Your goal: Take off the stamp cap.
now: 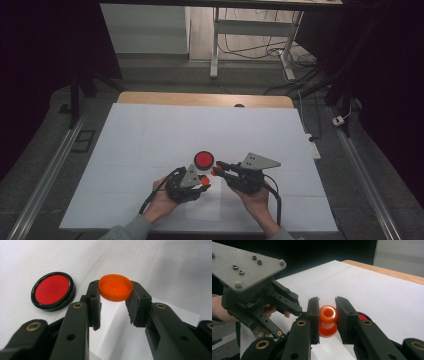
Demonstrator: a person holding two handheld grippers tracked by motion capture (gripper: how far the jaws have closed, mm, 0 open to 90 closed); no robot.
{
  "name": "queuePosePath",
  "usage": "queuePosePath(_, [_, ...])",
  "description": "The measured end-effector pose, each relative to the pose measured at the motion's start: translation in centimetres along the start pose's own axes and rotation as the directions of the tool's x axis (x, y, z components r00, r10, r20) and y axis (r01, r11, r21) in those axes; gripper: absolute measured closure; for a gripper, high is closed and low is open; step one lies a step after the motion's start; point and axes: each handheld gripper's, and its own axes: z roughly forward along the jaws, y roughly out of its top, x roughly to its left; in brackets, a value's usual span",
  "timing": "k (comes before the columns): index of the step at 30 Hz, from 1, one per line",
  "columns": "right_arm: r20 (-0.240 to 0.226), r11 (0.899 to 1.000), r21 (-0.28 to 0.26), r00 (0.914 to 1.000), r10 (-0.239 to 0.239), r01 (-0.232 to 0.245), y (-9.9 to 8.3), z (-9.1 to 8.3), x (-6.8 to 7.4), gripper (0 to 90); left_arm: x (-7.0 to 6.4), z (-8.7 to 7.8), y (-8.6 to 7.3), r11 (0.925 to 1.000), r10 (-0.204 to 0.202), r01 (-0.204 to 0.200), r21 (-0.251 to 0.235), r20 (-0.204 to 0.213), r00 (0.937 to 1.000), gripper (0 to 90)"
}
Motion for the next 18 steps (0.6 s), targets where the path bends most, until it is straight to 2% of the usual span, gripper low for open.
queuePosePath(10, [-0.003,1.000,-0.016,0.9998,0.018,-0.018,0.0,-0.3,-0.3,72.8,1.1,-1.2,-0.7,0.9966,-0.062,0.062,-0.054,0.007,0.9981,65.1])
queuePosePath(18, [0.005,1.000,-0.015,0.9999,0.015,-0.015,0.0,-0.4,-0.4,72.7,2.4,-3.4,-2.5,0.9904,-0.116,0.114,-0.079,-0.014,0.9932,65.1])
